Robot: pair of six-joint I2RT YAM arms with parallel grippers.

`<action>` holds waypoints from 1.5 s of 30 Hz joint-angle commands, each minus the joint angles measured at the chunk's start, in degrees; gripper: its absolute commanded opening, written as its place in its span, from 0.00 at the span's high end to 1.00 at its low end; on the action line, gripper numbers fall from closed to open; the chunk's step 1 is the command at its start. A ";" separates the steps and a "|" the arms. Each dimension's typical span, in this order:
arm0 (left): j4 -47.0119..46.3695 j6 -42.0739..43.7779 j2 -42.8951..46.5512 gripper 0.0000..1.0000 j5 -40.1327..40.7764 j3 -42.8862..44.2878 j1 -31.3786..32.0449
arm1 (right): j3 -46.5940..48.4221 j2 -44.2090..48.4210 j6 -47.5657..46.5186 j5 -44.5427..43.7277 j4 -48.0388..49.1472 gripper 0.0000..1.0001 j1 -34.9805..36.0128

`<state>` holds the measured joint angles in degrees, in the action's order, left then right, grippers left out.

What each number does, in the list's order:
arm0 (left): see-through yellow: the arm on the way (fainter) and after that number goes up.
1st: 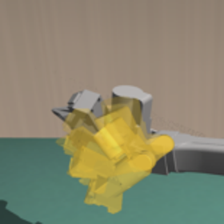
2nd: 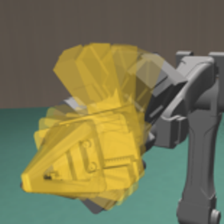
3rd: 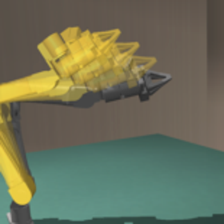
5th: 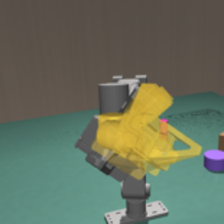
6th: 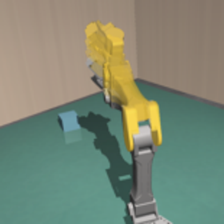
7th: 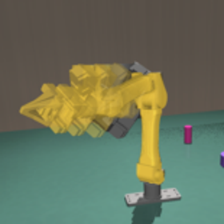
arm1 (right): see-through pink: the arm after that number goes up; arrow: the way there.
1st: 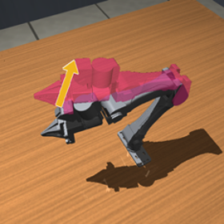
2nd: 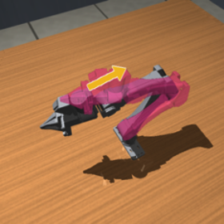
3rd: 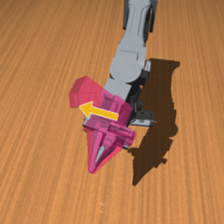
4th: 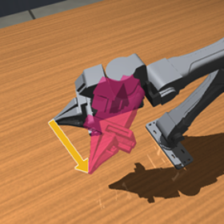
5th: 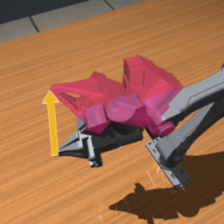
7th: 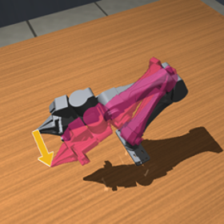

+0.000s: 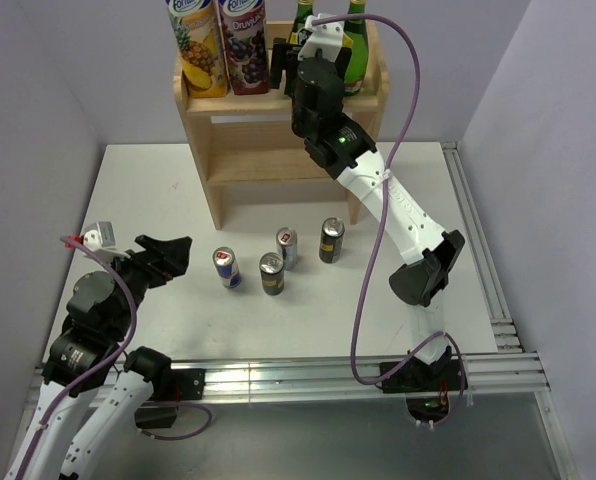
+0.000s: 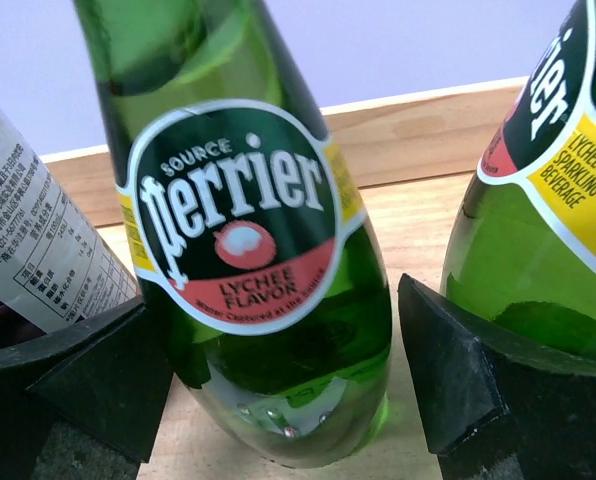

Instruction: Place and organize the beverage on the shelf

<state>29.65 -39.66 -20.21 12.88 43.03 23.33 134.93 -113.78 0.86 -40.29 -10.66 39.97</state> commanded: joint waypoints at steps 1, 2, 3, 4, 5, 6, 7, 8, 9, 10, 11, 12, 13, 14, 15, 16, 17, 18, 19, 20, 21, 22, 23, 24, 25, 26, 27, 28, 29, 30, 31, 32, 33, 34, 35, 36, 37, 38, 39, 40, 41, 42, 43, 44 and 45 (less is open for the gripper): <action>-1.79 0.72 1.05 0.01 -0.05 -0.22 0.13 | 0.51 1.19 0.37 -1.28 2.31 0.09 -0.68; -1.79 0.72 1.05 0.01 -0.05 -0.14 0.22 | 0.33 1.28 0.45 -1.28 2.39 0.09 -0.85; -1.70 0.72 0.96 0.01 -0.05 -0.13 0.22 | 0.24 1.36 0.54 -1.37 2.22 0.09 -0.77; -1.70 0.72 0.96 0.01 0.03 -0.13 0.22 | 0.15 1.45 0.72 -1.37 2.04 0.09 -0.77; -1.70 0.72 0.96 0.01 0.04 -0.13 0.22 | -0.45 1.63 0.98 -1.45 1.95 0.09 -0.77; -1.70 0.72 0.87 0.01 0.04 -0.13 0.22 | -0.90 2.15 1.50 -1.45 1.69 0.09 -0.77; -1.70 0.72 0.87 0.01 0.12 -0.13 0.22 | -1.42 2.59 1.86 -1.45 1.52 0.09 -0.77; -1.70 0.72 0.87 0.01 0.04 -0.22 0.22 | -3.17 3.03 2.47 -1.54 1.51 0.09 -0.68; -1.70 0.72 0.96 0.01 0.12 -0.14 0.14 | -4.49 4.60 2.82 -1.63 1.95 0.09 -0.59; -1.70 0.81 0.87 0.01 0.12 -0.13 0.22 | -6.07 5.49 3.09 -1.54 2.48 0.09 -0.33; -1.70 0.72 0.87 0.01 0.12 -0.13 0.14 | -9.48 6.37 3.00 -1.46 3.26 0.09 -0.15; -1.70 0.72 0.96 0.01 0.12 -0.13 0.22 | -11.17 7.94 2.83 -1.89 5.01 0.09 0.02; -1.70 0.81 0.87 0.01 0.12 -0.13 0.22 | -13.18 8.56 2.65 -1.89 5.47 0.09 0.37; -1.61 0.64 0.96 0.01 0.12 -0.13 0.14 | -13.47 8.75 2.48 -2.16 5.47 0.09 0.81; -1.70 0.72 0.87 0.01 0.12 -0.13 0.22 | -13.64 9.01 2.30 -2.94 5.03 0.09 0.99; -1.61 0.81 0.87 0.01 0.12 -0.13 0.14 | -14.17 9.10 2.30 -3.30 4.86 0.09 1.17; -1.61 0.64 0.87 0.01 0.21 -0.13 0.22 | -14.61 9.71 2.56 -3.30 4.59 0.09 1.52; -1.61 0.72 0.96 0.01 0.30 -0.13 0.22 | -15.22 10.15 2.65 -3.74 4.59 0.09 1.69; -1.61 0.64 0.87 0.01 0.30 -0.13 0.22 | -17.23 10.76 2.83 -4.00 4.94 0.09 1.87; -1.61 0.72 0.87 0.01 0.30 -0.13 0.14 | -18.47 12.16 2.74 -4.09 5.46 0.09 2.48; -1.61 0.64 0.87 0.01 0.39 -0.05 0.13 | -19.61 12.96 3.00 -4.09 6.17 0.09 2.75; -1.61 0.64 0.96 0.01 0.39 -0.22 0.13 | -20.84 13.75 3.09 -4.61 6.61 0.09 3.10; -1.61 0.72 0.96 0.01 0.39 -0.14 0.13 | -23.46 15.32 2.83 -4.97 7.31 0.09 3.54; -1.61 0.64 0.78 0.01 0.47 -0.13 0.22 | -24.62 15.95 2.65 -5.06 8.19 0.09 4.24; -1.52 0.72 0.78 0.01 0.39 -0.05 0.22 | -25.50 16.48 2.65 -5.75 8.37 0.09 4.59; -1.61 0.72 0.78 0.01 0.39 -0.13 0.14 | -26.90 17.44 2.74 -5.85 8.54 0.09 4.94; -1.61 0.72 0.78 0.01 0.39 -0.05 0.22 | -27.61 17.97 2.91 -5.94 8.37 0.09 5.29; -1.52 0.64 0.78 0.01 0.47 -0.05 0.14 | -29.01 18.41 3.35 -6.29 8.37 0.09 5.73; -1.52 0.72 0.78 0.01 0.47 -0.13 0.22 | -29.81 19.63 3.96 -6.46 8.11 0.09 6.00; -1.52 0.72 0.78 0.01 0.47 -0.05 0.22 | -30.95 20.52 4.49 -6.73 8.02 0.09 6.26; -1.52 0.72 0.78 0.01 0.65 -0.05 0.14 | -34.00 21.57 4.85 -6.73 8.28 0.09 6.79; -1.61 0.72 0.78 0.01 0.56 -0.05 0.22 | -35.86 24.02 5.37 -7.69 8.89 0.09 7.31; -1.52 0.72 0.78 0.01 0.48 -0.05 0.22 | -37.71 25.26 5.38 -8.04 10.03 0.09 7.84; -1.52 0.64 0.78 0.01 0.47 -0.05 0.14 | -41.03 26.58 6.07 -8.66 10.21 0.09 9.07; -1.52 0.72 0.70 0.01 0.39 -0.05 0.22 | -42.89 29.46 6.60 -10.31 10.22 0.09 9.77; -1.61 0.72 0.70 0.01 0.30 -0.05 0.22 | -44.83 31.14 7.04 -10.77 10.13 0.09 10.48; -1.61 0.81 0.78 0.01 0.30 -0.13 0.22 | -48.85 32.81 8.09 -11.47 9.34 0.10 11.27; -1.61 0.64 0.78 0.01 0.30 -0.13 0.22 | -51.32 36.83 10.97 -12.26 8.38 0.10 12.84; -1.70 0.64 0.78 0.01 0.21 -0.13 0.22 | -57.01 39.05 12.05 -12.70 8.37 0.10 13.81; -1.70 0.64 0.70 0.01 0.21 -0.22 0.22 | -60.02 43.33 14.49 -13.75 8.20 0.10 14.78; -1.79 0.72 0.78 0.01 0.21 -0.22 0.22 | -63.01 45.38 15.91 -14.46 7.67 0.10 16.97; -1.79 0.64 0.78 0.01 0.04 -0.22 0.22 | -68.52 47.31 17.66 -15.07 6.97 0.10 17.94; -1.87 0.72 0.70 0.01 -0.05 -0.22 0.22 | -71.01 50.55 22.38 -15.25 5.75 0.10 18.65; -1.88 0.72 0.70 0.01 -0.14 -0.31 0.22 | -73.56 52.06 24.69 -14.99 3.65 0.10 19.61; -1.88 0.81 0.61 0.01 -0.23 -0.31 0.22 | -78.20 53.30 26.63 -14.21 2.67 0.11 19.89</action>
<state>29.65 -39.66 -19.70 12.93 42.98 23.44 63.81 -64.77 17.30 -51.92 -4.75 58.65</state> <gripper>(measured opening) 0.994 0.898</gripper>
